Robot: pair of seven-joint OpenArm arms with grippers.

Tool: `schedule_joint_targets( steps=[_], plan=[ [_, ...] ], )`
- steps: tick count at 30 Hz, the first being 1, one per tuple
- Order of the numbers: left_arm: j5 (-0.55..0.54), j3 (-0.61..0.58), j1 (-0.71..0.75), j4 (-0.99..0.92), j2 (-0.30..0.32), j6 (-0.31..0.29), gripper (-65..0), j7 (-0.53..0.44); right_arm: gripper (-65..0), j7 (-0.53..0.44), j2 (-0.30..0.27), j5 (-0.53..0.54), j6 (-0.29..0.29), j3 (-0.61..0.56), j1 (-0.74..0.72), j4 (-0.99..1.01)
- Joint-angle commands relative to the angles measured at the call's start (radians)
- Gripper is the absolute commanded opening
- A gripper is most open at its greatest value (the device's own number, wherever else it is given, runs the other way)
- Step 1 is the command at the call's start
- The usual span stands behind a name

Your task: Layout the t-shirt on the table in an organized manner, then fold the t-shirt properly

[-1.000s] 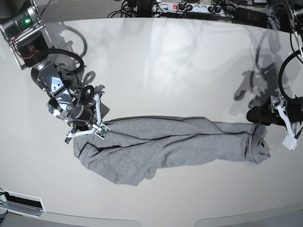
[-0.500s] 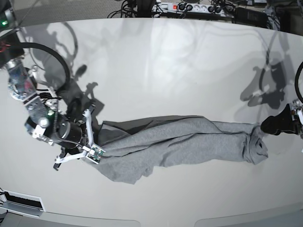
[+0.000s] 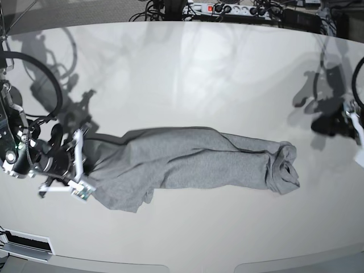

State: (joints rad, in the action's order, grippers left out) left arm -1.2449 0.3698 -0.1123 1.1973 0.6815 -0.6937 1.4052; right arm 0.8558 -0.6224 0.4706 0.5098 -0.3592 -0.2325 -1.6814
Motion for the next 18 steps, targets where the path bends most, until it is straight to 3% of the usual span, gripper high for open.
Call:
schedule_joint_targets(
  steps=[1,4,11,15,18],
  plan=[
    [0.044,-0.008,-0.015,0.011,0.019,-0.004,-28.7,-0.012,-65.0,-0.019,0.0,0.023,0.011,0.006,-0.02,-0.016],
    [0.192,-0.077,-0.016,0.011,0.013,-0.004,-22.9,-0.177,-65.0,-0.025,0.031,0.029,0.033,0.006,-0.008,-0.016],
    [0.561,-0.292,-0.032,0.012,0.013,-0.004,-22.8,-0.503,-65.0,-0.059,0.046,-0.001,0.033,0.006,0.051,-0.016],
    [0.665,-0.317,-0.04,0.011,0.011,-0.004,-22.8,-0.699,-65.0,-0.07,0.045,-0.02,0.032,0.006,0.069,-0.016],
    [0.862,-0.318,-0.04,0.011,-0.005,-0.004,-22.8,-0.889,-65.0,-0.071,0.045,-0.026,0.018,0.006,0.077,-0.016]
  ],
)
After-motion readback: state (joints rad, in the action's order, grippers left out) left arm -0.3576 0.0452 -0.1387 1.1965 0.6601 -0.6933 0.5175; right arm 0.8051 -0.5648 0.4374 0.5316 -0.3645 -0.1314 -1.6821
